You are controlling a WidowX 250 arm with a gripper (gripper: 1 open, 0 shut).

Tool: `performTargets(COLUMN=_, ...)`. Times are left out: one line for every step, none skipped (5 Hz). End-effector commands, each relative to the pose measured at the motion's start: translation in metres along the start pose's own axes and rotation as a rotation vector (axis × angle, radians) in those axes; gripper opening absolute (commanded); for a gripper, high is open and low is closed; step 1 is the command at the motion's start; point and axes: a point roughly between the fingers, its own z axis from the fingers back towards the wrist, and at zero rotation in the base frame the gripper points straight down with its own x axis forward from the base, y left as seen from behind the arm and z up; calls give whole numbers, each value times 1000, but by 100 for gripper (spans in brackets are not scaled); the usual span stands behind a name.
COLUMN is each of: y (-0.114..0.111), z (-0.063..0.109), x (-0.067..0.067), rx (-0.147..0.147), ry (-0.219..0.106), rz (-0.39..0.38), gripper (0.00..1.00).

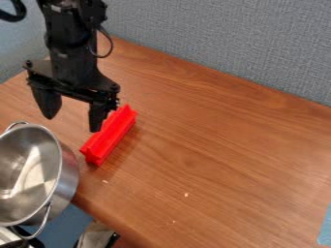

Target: Move the red object from the metal pot to the table

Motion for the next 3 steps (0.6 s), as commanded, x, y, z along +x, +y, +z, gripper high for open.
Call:
performTargets(y=-15, z=2, x=11, rx=-16, ry=-45, rz=-4, gripper=100)
performTargets(y=-6, z=5, x=29, rx=-19, ry=-109, rz=-19, gripper=100)
performTargets(y=0, z=11, x=42, rx=-17, ry=-156, rz=4, gripper=100)
